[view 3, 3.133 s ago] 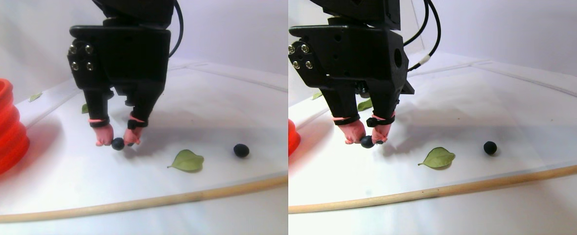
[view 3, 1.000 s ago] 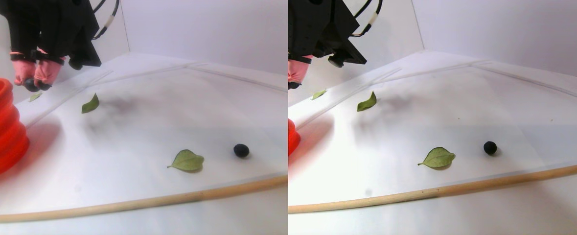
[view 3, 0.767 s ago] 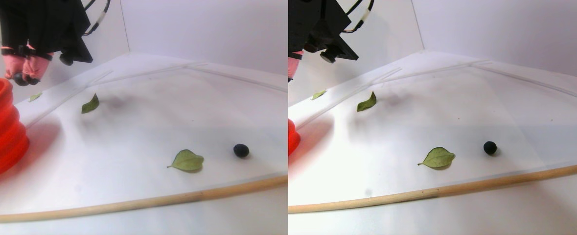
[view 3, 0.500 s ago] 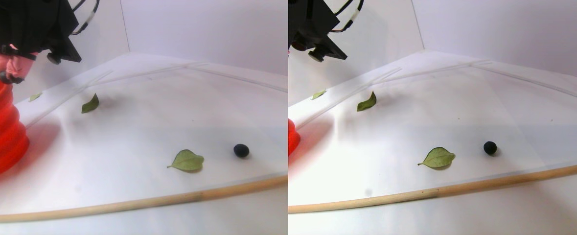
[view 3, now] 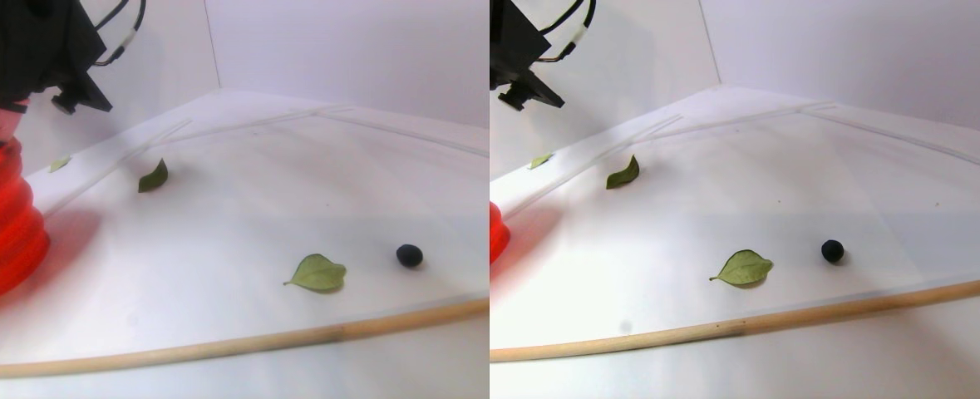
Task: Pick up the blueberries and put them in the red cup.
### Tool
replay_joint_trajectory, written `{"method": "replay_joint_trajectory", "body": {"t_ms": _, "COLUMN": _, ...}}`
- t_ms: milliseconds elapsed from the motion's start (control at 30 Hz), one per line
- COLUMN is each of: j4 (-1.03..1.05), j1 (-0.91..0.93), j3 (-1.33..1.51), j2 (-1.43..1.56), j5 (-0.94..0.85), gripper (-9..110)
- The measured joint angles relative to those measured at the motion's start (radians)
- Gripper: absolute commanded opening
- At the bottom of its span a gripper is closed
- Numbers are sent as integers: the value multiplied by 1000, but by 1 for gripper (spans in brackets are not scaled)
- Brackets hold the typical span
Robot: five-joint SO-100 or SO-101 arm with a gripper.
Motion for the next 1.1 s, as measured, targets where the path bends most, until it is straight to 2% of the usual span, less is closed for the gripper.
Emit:
{"method": "replay_joint_trajectory", "body": {"t_ms": 733, "j4": -26, "j1": -44, "j3": -28, "j2": -9, "j5": 57, "gripper": 17}}
{"method": "replay_joint_trajectory", "body": {"t_ms": 1100, "j4": 84, "j1": 35, "j3": -25, "j2": 87, "j5": -32, "gripper": 15}}
